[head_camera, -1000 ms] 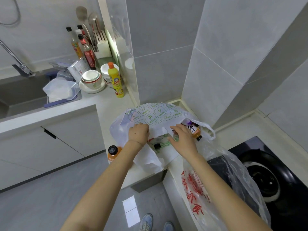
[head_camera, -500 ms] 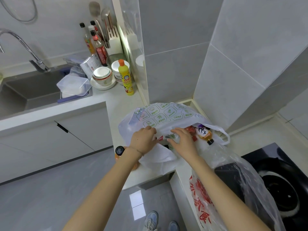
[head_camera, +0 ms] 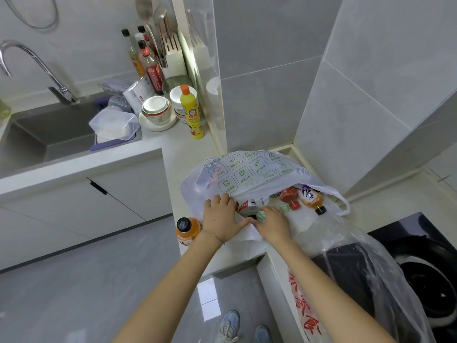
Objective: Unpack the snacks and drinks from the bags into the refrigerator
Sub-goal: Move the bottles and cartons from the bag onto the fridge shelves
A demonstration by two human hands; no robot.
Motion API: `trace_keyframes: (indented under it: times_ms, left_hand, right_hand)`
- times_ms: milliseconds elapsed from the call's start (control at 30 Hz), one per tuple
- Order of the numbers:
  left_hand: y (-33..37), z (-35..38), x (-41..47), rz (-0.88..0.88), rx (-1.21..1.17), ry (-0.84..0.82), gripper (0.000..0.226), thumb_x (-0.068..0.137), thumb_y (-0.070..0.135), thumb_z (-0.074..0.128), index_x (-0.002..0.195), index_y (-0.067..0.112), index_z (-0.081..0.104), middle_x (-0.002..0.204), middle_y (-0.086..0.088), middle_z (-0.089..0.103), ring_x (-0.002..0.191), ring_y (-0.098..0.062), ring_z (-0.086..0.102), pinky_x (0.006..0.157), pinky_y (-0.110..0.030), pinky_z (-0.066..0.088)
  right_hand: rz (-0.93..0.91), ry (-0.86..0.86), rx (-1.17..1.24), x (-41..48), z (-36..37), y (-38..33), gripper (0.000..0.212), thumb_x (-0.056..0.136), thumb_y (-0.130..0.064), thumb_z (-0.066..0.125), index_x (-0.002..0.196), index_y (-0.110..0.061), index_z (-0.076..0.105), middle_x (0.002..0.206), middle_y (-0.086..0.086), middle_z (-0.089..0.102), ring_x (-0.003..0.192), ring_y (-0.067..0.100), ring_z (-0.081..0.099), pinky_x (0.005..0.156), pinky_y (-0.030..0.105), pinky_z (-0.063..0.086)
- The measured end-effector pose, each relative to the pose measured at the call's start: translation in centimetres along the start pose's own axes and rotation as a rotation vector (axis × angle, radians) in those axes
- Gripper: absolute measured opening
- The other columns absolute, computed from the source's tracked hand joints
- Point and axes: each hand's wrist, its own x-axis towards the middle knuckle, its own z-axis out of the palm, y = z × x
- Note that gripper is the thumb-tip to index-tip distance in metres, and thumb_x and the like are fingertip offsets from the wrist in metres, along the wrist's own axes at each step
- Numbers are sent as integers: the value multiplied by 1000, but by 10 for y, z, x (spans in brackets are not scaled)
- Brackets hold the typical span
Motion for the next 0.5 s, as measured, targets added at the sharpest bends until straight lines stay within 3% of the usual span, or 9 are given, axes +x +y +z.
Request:
trace_keyframes:
  times_ms: [67,167,233,300,367,433,500]
  left_hand:
    - [3,5,1,-22,-37,79,84,73,81,18,91,13,62,93,-4,57,86,-27,53,79,-39,41]
    - [1,12,5,-21,69,81,69,62,78,59,79,11,62,79,-5,57,73,-27,54,74,-42,46]
    - [1,17,7,-23,120,38,74,48,77,70,78,9,61,78,-6,56,71,-27,54,74,-43,49]
    - [2,22,8,-31,181,-28,79,44,72,76,90,9,64,89,-7,58,80,-27,55,82,-45,49]
    - [3,26,7,-39,241,-71,83,54,61,77,115,9,58,112,-9,53,100,-28,52,98,-47,41]
    - [2,35,9,-11,248,-98,88,70,52,72,136,6,38,134,-11,39,120,-31,40,110,-51,26]
    - [-1,40,9,5,244,-141,97,75,51,70,145,6,21,144,-12,26,132,-32,28,114,-53,15]
  right_hand:
    - [58,-47,-54,0,9,2,44,85,-53,61,108,-15,63,110,4,65,107,27,59,85,36,48]
    - [124,-65,-34,0,21,4,46,86,-56,57,103,-14,66,106,5,66,104,27,59,84,34,45]
    - [155,-68,10,1,27,5,46,88,-57,56,102,-14,66,104,5,66,102,27,60,83,34,44]
    - [165,-81,77,4,32,4,44,90,-56,52,102,-16,66,102,5,66,100,28,60,82,35,46]
    - [175,-85,148,9,39,4,44,89,-58,51,98,-18,66,98,5,66,96,28,61,80,36,50]
    - [186,-77,178,14,46,5,42,87,-59,53,92,-18,65,94,6,66,92,28,61,75,35,50]
    - [202,-55,213,17,51,3,40,86,-55,57,92,-16,65,93,7,65,90,27,61,73,34,49]
